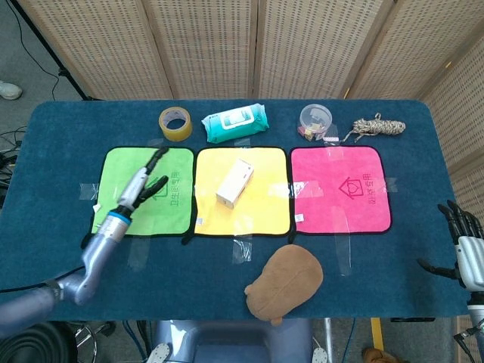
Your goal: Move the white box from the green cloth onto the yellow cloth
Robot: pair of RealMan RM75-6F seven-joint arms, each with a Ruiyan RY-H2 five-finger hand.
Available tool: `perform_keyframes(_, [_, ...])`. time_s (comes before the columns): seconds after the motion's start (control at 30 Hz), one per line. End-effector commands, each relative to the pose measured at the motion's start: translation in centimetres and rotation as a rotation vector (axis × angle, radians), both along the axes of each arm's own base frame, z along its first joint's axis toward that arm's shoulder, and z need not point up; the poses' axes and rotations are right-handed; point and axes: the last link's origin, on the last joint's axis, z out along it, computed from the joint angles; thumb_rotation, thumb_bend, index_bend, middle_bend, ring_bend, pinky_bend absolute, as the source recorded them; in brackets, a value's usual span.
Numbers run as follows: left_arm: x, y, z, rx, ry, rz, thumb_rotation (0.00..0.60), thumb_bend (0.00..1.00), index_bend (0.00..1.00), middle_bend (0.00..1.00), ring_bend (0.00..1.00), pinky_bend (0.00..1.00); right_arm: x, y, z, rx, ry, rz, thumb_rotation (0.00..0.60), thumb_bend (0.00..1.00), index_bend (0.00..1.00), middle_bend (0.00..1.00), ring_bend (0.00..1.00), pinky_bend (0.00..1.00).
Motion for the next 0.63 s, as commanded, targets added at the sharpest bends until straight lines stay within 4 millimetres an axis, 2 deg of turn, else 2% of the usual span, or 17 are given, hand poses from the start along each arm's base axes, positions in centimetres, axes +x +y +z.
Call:
perform_keyframes(0.03, [-5.2, -4.9, 6.3, 0.113, 0.205, 0.001, 0.217, 0.0, 0.0, 0.0, 0.0, 0.0, 0.4, 0.1, -0.3, 0.004, 0.004, 0.013, 0.6, 0.0, 0.0, 0.0, 0.0, 0.0])
perform_keyframes(0.1, [-6.4, -6.2, 7.9, 0.135, 0.251, 0.01, 0.321, 0.0, 0.0, 0.0, 0.0, 0.0, 0.6, 0.1, -0.4, 0.005, 0.006, 0.02, 0.6, 0.0, 0.0, 0.0, 0.0, 0.0])
perform_keyframes(0.17, [-8.1, -7.8, 9.6, 0.165, 0.328, 0.024, 0.46, 0.0, 0.0, 0.0, 0.0, 0.0, 0.9, 0.2, -0.5, 0.007, 0.012, 0.029, 0.6, 0.0, 0.0, 0.0, 0.0, 0.0])
perform_keyframes(0.27, [-10.2, -10.0, 11.3, 0.195, 0.427, 0.048, 0.588, 0.0, 0.0, 0.0, 0.0, 0.0, 1.1, 0.3, -0.7, 0.011, 0.019, 0.038, 0.6, 0.0, 0.0, 0.0, 0.0, 0.0])
perform_keyframes(0.43, [-12.5, -13.4, 12.2, 0.216, 0.511, 0.097, 0.6, 0.0, 0.0, 0.0, 0.0, 0.0, 1.3, 0.4, -0.9, 0.014, 0.028, 0.046, 0.6, 0.0, 0.0, 0.0, 0.0, 0.0])
perform_keyframes(0.53, [-13.3, -14.9, 12.4, 0.247, 0.558, 0.114, 0.6, 0.0, 0.0, 0.0, 0.0, 0.0, 1.4, 0.6, -0.9, 0.013, 0.031, 0.051, 0.6, 0.0, 0.0, 0.0, 0.0, 0.0])
perform_keyframes(0.63, [-13.3, -15.6, 12.6, 0.258, 0.592, 0.105, 0.6, 0.0, 0.0, 0.0, 0.0, 0.0, 1.5, 0.8, -0.8, 0.011, 0.034, 0.057, 0.6, 0.0, 0.0, 0.0, 0.0, 0.0])
